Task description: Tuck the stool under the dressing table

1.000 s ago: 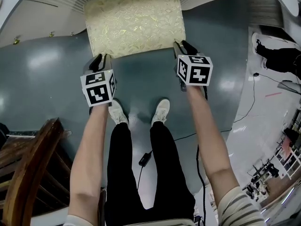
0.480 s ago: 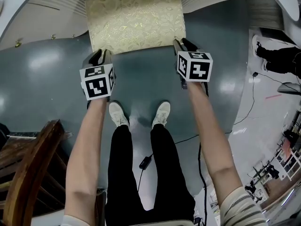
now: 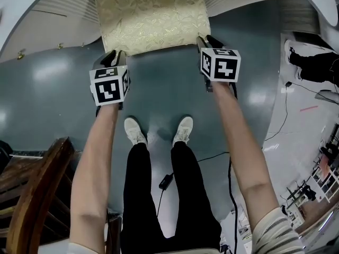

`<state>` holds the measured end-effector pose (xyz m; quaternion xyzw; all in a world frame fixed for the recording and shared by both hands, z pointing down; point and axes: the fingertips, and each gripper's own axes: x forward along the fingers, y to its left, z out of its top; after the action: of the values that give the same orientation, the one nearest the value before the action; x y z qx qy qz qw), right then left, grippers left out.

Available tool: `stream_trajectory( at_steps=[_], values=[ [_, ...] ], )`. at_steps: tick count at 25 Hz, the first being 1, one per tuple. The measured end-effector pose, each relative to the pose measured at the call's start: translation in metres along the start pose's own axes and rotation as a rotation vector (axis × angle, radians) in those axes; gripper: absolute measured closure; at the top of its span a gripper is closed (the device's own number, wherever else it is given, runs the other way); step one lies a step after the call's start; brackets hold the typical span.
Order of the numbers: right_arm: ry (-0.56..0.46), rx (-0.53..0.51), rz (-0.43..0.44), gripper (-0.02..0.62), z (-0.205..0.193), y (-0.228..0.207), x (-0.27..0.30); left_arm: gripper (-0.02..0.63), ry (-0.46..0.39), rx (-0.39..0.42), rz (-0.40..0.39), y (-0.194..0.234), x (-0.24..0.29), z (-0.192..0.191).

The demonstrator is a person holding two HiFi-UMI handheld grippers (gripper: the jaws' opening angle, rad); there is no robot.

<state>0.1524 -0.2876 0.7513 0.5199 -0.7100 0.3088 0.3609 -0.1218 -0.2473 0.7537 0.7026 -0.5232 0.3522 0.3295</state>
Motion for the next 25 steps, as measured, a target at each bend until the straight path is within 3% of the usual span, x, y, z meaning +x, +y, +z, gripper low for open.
stream_trajectory(
  at_steps=[25],
  values=[
    [0.014,-0.023,0.006,0.477,0.002,0.000,0.017,0.532,0.019,0.095,0.026,0.006,0.020,0.002]
  ],
)
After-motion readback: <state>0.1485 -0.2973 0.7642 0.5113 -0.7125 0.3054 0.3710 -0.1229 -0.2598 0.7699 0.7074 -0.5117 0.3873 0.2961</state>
